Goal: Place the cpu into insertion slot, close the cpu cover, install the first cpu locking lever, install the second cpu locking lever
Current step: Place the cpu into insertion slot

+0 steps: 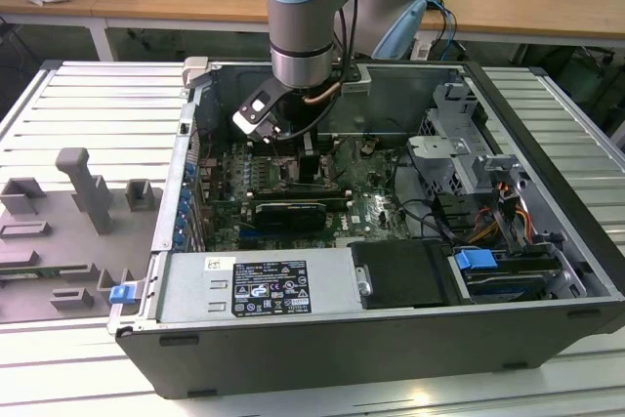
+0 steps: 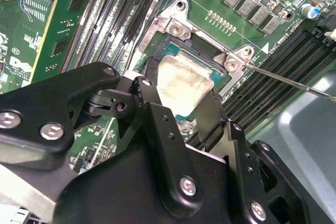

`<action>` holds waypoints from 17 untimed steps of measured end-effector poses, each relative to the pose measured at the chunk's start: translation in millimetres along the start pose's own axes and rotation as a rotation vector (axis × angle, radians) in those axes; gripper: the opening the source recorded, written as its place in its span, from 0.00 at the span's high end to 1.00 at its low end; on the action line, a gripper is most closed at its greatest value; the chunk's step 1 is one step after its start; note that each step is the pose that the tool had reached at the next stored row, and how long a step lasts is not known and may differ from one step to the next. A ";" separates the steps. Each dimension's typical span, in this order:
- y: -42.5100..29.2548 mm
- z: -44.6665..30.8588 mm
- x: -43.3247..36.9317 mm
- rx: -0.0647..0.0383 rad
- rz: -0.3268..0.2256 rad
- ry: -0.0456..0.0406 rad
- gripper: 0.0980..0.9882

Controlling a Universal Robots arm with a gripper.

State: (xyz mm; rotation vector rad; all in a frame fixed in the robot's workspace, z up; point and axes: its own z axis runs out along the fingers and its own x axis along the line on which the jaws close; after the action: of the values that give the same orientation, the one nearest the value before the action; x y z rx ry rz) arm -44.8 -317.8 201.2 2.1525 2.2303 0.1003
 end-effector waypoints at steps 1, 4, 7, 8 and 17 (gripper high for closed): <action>0.0 0.1 0.0 0.000 0.000 0.0001 0.52; 0.0 0.2 0.1 0.000 0.000 0.0003 0.44; 0.1 -1.2 0.0 0.000 0.000 -0.0001 0.44; 0.2 -2.9 0.1 0.000 0.000 0.0001 0.44; 0.9 -12.3 0.2 0.000 0.000 0.0002 0.94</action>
State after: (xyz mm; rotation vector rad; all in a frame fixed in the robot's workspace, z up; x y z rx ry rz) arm -44.8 -317.7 213.5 2.1527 2.2302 0.1006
